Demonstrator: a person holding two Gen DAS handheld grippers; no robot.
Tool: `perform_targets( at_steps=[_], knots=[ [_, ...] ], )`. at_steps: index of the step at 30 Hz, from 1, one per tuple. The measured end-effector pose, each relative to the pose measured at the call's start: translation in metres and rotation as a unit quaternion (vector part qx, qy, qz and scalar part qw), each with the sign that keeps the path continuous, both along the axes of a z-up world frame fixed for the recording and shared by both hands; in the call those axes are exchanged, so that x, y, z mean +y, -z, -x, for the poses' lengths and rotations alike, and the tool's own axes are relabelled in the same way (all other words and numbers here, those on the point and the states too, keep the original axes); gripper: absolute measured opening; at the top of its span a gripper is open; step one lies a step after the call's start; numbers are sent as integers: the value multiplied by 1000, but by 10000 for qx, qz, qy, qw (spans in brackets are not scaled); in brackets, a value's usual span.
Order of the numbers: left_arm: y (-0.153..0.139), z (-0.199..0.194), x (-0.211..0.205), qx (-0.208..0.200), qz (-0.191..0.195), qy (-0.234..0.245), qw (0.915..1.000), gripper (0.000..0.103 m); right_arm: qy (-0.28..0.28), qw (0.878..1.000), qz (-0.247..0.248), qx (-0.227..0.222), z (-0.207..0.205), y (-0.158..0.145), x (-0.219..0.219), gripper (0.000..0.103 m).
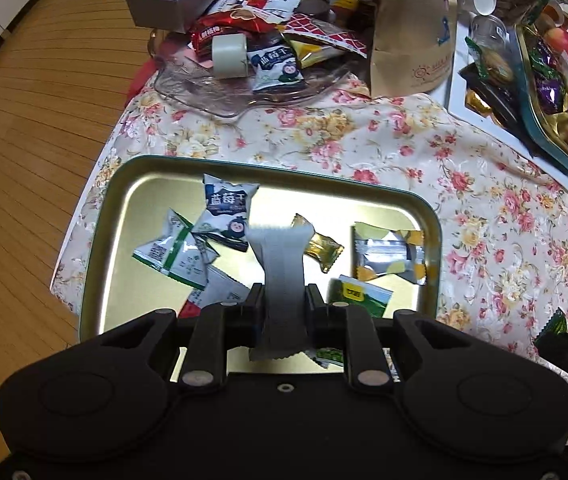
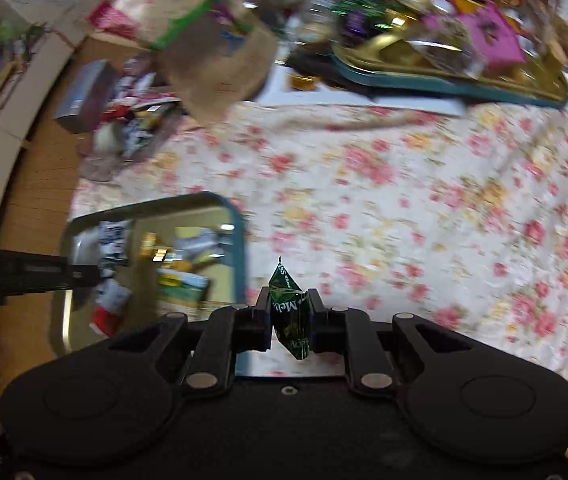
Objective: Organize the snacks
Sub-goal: 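Open the left gripper over the tray while the right lowers and releases the green candy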
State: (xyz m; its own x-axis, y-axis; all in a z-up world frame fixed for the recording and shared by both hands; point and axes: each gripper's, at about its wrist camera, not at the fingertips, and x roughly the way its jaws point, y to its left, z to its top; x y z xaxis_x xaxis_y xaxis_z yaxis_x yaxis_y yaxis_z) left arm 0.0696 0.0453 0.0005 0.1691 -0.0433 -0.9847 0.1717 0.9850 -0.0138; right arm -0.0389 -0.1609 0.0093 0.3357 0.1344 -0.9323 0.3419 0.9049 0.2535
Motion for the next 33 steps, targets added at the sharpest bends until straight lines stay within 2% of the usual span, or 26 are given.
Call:
perform_targets(
  at_steps=[3,7,11,13,14,15,19,25,33],
  knots=[
    [-5,-2,8,-94,65,-37,9999,34,-241,9995,-135,-144,-9,-8,24,18],
    [-11,-4,16,-163,99,-227,9996,34,-512,9979,-310,-252,-17,-13,54,18],
    [-9,-5,20,-85,88,-339,9994,34,-795,9959,-266,-348,-21,-14,80,18],
    [-7,-6,22,-8,141,-354,9993,34,-915,9945,-271,-421,-22,-15,90,25],
    [-6,-6,23,27,182,-363,9992,34,-952,9940,-276,-469,-22,-16,96,31],
    [-6,-6,24,49,217,-377,9990,34,-1000,9933,-306,-496,-22,-16,99,43],
    [-7,-5,26,39,245,-391,9989,34,-1142,9913,-383,-523,-20,-20,106,44],
    [-8,-1,21,37,260,-289,9992,34,-868,9956,-179,-305,-20,-13,97,44],
    [-4,7,11,-113,-67,-96,9999,34,-454,9988,181,-26,-20,1,86,44]
  ],
)
